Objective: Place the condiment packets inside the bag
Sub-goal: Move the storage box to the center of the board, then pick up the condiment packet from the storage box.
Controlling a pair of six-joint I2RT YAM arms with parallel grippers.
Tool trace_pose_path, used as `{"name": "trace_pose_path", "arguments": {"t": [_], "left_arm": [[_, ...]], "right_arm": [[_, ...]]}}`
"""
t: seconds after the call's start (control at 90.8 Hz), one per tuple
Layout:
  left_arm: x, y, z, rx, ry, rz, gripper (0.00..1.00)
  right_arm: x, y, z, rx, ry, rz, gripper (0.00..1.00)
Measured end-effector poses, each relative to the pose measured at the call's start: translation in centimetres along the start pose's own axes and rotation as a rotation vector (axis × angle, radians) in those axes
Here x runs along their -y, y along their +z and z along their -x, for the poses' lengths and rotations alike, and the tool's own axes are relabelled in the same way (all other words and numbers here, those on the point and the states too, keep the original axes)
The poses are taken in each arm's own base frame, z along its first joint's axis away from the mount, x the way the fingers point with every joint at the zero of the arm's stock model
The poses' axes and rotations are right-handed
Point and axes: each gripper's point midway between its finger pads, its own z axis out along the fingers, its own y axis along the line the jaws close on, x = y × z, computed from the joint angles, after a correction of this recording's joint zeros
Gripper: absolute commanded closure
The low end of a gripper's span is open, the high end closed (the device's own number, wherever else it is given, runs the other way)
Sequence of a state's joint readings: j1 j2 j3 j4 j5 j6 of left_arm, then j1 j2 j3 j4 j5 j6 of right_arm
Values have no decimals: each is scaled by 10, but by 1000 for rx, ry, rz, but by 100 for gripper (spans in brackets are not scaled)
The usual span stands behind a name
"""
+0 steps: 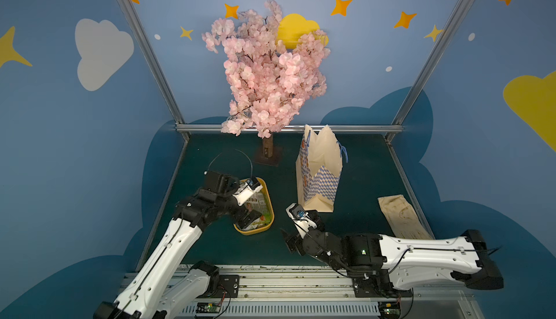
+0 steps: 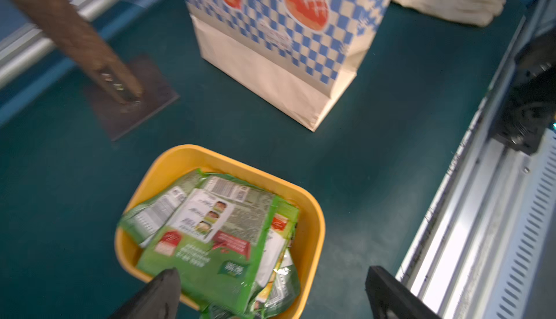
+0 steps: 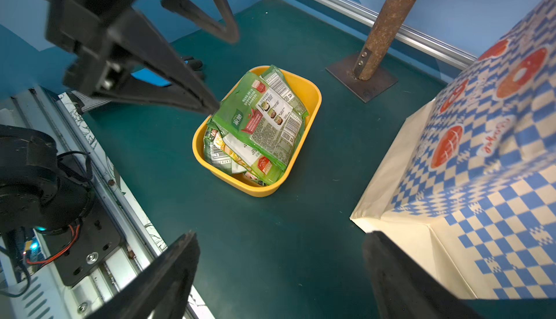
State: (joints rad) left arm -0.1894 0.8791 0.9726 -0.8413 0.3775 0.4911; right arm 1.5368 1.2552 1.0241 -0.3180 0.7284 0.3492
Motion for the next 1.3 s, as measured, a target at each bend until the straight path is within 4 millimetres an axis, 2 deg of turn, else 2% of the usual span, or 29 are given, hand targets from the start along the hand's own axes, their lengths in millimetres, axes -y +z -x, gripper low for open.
{"name": "trace_pose_path", "arguments": {"t": [0.088,0.165,0.264,0.385,0.452,0.705,0.848,1.002,1.3], "left_arm": [[-24,-7,-12,11,-101,50,0],[-47,-2,-32,-7,-237,62,0],[-87,6,-60,-12,-458,82,0],[-128,11,-83,37,-684,104,0],[-142,15,-90,66,-759,110,1],[-171,38,-106,106,-912,116,3],[-179,48,-122,114,-993,108,6],[-188,53,-136,119,-1058,104,11],[-193,53,-144,107,-1090,131,35]], "right_arm": [[-12,20,12,-14,-14,-22,7],[-21,41,23,-33,-16,-46,7],[-32,74,32,-72,-20,-76,7],[-42,111,31,-124,-21,-106,7],[-45,129,26,-155,-23,-122,8],[-53,187,16,-219,12,-153,13],[-58,214,14,-233,32,-152,16],[-60,233,7,-254,51,-150,21],[-64,256,-3,-284,74,-147,31]]}}
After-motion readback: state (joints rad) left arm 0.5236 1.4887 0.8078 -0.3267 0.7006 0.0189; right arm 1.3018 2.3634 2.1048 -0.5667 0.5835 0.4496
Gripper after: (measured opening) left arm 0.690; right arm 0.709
